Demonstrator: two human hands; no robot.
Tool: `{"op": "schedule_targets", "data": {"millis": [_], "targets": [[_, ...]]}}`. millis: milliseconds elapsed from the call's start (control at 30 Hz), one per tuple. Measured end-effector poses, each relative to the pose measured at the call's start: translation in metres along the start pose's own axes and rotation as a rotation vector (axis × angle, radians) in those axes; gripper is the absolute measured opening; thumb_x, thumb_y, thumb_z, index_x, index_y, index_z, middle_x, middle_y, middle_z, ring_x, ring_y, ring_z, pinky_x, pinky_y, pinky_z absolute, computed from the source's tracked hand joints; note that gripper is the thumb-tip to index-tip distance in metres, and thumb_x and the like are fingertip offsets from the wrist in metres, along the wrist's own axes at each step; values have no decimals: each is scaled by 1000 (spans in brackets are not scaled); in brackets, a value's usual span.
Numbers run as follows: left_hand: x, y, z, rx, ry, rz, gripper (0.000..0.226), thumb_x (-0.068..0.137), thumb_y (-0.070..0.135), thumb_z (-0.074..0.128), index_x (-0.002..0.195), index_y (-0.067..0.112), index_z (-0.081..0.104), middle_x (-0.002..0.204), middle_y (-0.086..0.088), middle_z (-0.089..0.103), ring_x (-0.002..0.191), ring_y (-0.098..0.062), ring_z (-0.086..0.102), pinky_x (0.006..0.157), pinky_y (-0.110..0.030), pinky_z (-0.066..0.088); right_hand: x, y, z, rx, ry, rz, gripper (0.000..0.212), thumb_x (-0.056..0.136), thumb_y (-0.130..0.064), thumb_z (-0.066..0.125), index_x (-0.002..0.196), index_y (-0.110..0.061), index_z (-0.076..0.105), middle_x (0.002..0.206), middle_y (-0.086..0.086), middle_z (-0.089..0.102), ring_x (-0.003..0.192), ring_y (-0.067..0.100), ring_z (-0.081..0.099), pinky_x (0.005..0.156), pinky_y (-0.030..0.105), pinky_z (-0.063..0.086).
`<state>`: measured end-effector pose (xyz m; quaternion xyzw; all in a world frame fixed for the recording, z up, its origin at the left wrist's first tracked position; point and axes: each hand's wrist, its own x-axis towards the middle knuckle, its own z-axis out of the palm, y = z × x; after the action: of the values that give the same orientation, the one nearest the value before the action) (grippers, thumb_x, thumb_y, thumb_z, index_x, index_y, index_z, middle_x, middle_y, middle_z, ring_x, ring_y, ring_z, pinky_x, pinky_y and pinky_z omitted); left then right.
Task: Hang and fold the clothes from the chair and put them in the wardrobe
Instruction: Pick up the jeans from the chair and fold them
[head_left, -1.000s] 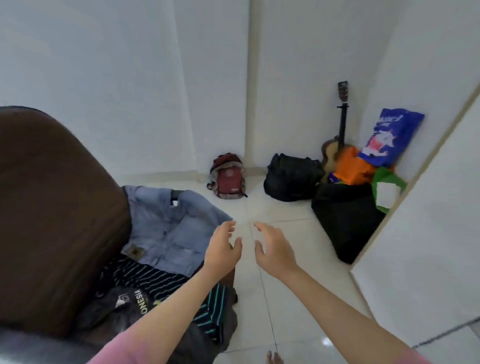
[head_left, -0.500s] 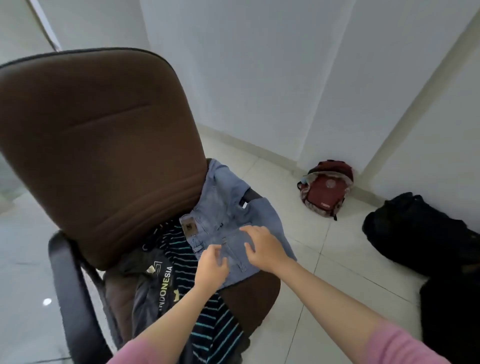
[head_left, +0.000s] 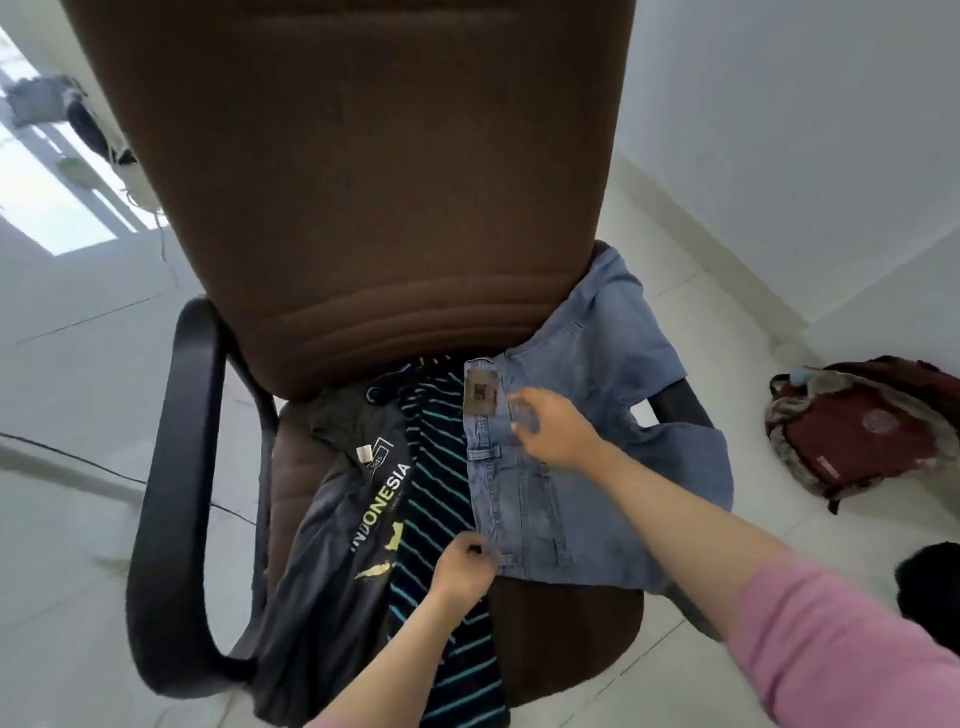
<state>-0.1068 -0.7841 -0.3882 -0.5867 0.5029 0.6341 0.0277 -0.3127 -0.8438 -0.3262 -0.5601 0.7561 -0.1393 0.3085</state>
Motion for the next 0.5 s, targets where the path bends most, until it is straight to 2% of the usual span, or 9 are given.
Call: {"op": "schedule_targets", "data": {"millis": [67, 133, 200, 300, 400, 500], "targets": [[14, -11, 8, -48, -13, -49, 8, 89, 22, 60, 91, 26, 53, 78, -2, 61, 62, -12, 55, 54, -19, 43, 33, 16, 4, -18, -62, 5, 40, 90, -19, 60, 129, -11, 53, 125, 13, 58, 115, 28, 55, 96, 41, 45], [24, -17, 12, -115, 0, -94, 12, 88, 18, 62, 97, 23, 56, 72, -4, 60, 56, -13, 50, 54, -23, 41, 62, 30, 8, -50, -126, 8, 40, 90, -20, 60, 129, -15, 53, 126, 14, 58, 116, 30, 55, 96, 42, 46], [33, -22, 15, -191, 29, -124, 19, 86, 13, 65, 103, 19, 58, 73, -8, 63, 58, -17, 53, 58, -27, 43, 84, 38, 12, -96, -176, -15, 40, 90, -17, 60, 130, -13, 53, 126, 17, 55, 116, 32, 52, 96, 40, 45], [35, -22, 19, -202, 70, -106, 18, 87, 11, 64, 104, 18, 60, 82, -8, 66, 61, -12, 57, 55, -15, 45, 113, 44, 14, -144, -210, -98, 38, 88, -10, 61, 126, -9, 56, 130, 18, 47, 119, 34, 47, 97, 35, 39], [34, -19, 27, -158, 99, -59, 18, 87, 15, 64, 103, 24, 64, 90, -1, 65, 76, -7, 60, 56, -6, 44, 135, 46, 15, -247, -315, -148, 39, 88, -12, 62, 126, -16, 55, 146, 16, 32, 133, 37, 33, 104, 41, 35], [38, -19, 33, -110, 102, -23, 18, 85, 18, 68, 102, 25, 66, 84, 2, 60, 71, -7, 57, 58, -6, 42, 153, 47, 17, -359, -398, -153, 41, 89, -17, 59, 127, -28, 51, 158, 11, 13, 141, 38, 15, 110, 48, 29]]}}
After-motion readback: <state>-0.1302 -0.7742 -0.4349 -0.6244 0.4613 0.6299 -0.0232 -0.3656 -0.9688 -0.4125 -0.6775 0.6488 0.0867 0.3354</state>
